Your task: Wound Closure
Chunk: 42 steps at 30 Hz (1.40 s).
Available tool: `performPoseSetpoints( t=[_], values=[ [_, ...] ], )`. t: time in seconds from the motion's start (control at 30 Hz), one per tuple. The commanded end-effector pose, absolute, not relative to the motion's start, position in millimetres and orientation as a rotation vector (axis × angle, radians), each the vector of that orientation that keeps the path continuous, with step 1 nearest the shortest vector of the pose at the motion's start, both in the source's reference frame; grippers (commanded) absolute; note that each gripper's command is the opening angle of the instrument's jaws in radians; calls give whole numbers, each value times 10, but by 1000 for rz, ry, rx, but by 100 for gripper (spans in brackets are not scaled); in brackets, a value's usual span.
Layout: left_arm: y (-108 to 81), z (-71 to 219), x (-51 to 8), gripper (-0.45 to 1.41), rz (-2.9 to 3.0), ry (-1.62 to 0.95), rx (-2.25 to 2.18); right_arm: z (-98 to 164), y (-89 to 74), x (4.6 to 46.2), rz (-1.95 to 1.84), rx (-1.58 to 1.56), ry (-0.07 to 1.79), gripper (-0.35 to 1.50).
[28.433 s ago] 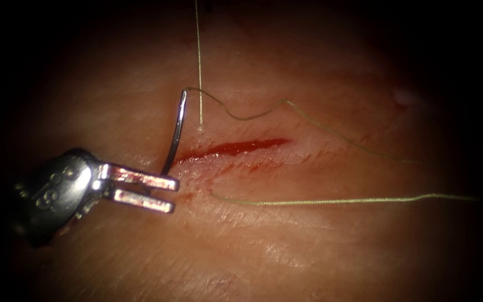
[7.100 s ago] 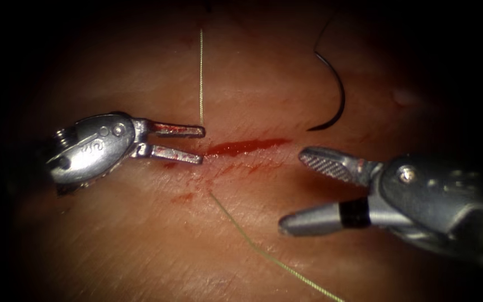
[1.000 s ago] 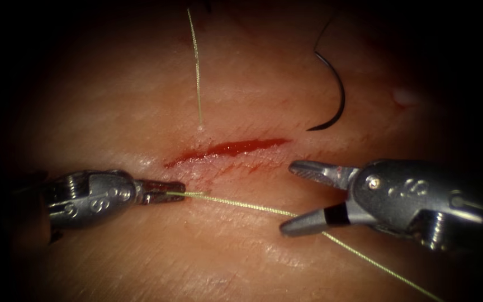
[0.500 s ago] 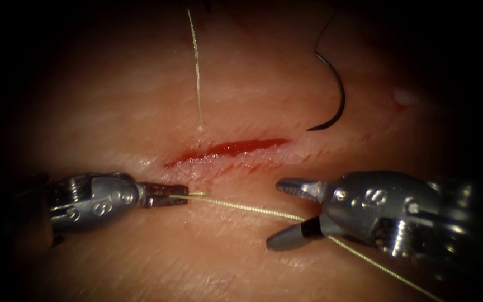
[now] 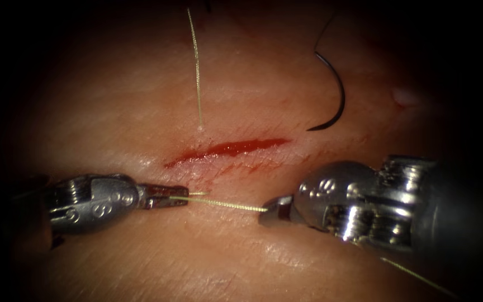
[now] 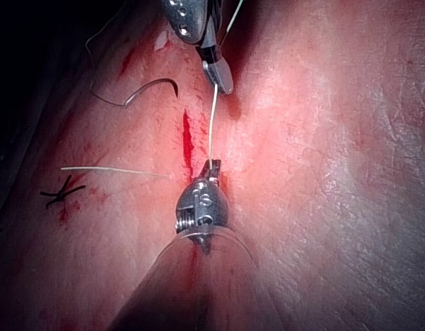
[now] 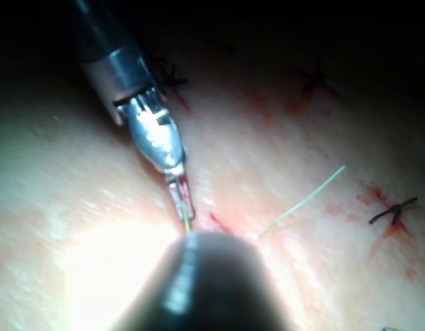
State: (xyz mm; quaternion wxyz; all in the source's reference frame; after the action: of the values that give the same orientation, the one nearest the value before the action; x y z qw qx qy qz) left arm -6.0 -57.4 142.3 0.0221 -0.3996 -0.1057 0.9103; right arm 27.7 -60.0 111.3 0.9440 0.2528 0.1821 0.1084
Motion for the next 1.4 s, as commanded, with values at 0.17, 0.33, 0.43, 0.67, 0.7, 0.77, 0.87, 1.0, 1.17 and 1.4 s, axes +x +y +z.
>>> performPoseSetpoints(
  t=[0.17,0.33,0.43,0.67,0.7,0.77,0.87,1.0,1.17,1.4],
  values=[
    [-570,1426,-67,-45,2818,-330,-1237,1118,-592,294,263,541,365,-35],
    [-553,1404,-79,64,2751,-353,-1249,1130,-582,306,379,543,393,-35],
    [-544,1384,-84,101,2681,-320,-1283,1140,-569,313,453,546,413,-35],
    [-545,1337,-84,118,2598,-236,-1233,1165,-538,330,539,568,428,-35],
    [-546,1335,-84,118,2594,-230,-1224,1167,-537,331,545,573,430,-35],
    [-552,1333,-85,113,2601,-207,-1215,1172,-535,334,572,590,428,-35],
    [-557,1333,-92,98,2608,-230,-1231,1175,-534,339,616,621,424,-35],
    [-564,1339,-114,94,2624,-256,-1262,1180,-531,350,676,672,421,-35],
    [-575,1350,-142,91,2646,-270,-1295,1190,-523,366,728,699,403,-35],
    [-587,1354,-171,84,2687,-224,-1319,1195,-517,393,742,719,380,-35]
  ],
)
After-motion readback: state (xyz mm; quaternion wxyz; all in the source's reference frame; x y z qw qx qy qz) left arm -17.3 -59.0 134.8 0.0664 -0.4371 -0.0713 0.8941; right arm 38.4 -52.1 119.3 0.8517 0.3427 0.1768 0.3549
